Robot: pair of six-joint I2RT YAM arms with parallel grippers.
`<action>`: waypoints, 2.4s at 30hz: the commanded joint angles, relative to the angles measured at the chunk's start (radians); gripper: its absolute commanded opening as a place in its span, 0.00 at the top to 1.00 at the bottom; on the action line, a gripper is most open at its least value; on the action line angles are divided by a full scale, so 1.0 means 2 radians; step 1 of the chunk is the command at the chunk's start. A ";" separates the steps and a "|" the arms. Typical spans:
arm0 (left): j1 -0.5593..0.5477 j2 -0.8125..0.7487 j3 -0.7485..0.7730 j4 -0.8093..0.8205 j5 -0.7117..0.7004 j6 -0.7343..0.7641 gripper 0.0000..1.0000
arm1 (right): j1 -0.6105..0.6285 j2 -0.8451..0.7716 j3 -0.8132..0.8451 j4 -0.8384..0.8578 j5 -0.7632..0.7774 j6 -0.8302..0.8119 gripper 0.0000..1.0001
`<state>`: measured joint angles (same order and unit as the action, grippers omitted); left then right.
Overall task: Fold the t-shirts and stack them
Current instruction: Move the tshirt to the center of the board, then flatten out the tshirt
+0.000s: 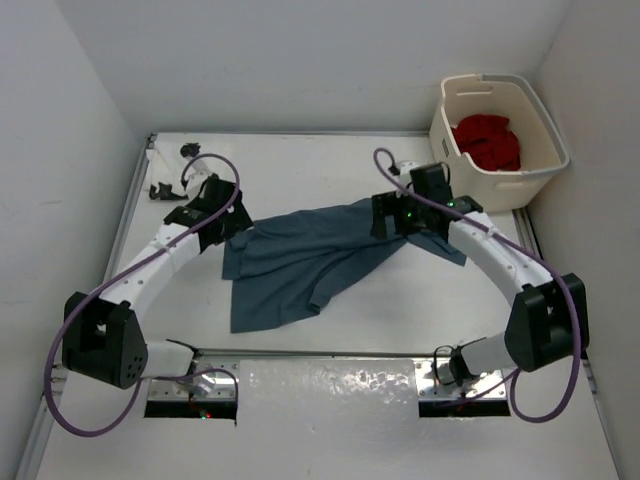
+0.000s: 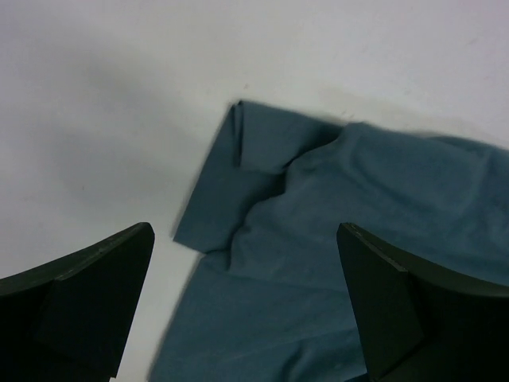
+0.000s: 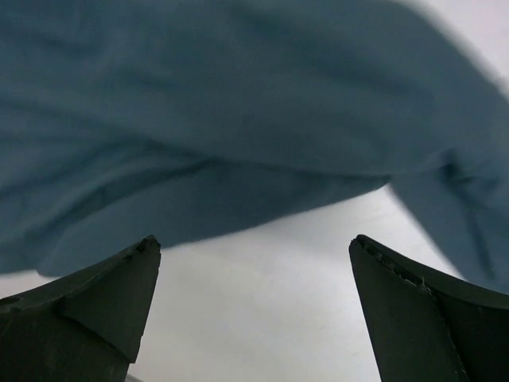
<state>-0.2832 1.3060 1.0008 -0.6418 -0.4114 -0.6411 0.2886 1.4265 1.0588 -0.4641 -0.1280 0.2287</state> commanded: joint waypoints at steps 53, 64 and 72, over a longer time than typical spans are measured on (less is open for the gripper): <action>0.106 -0.023 -0.179 0.110 0.151 -0.042 0.00 | 0.393 0.245 0.130 0.011 0.121 -0.052 0.06; 0.106 -0.022 -0.181 0.125 0.145 -0.045 0.00 | 0.440 0.255 0.121 0.047 0.114 -0.084 0.06; 0.107 -0.021 -0.184 0.131 0.142 -0.046 0.00 | 0.440 0.285 0.116 0.047 0.124 -0.072 0.37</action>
<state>-0.0830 1.2884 0.6365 -0.4156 -0.1139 -0.7204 1.1736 1.9759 1.2800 -0.3889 0.0971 0.0772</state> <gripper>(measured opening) 0.997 0.678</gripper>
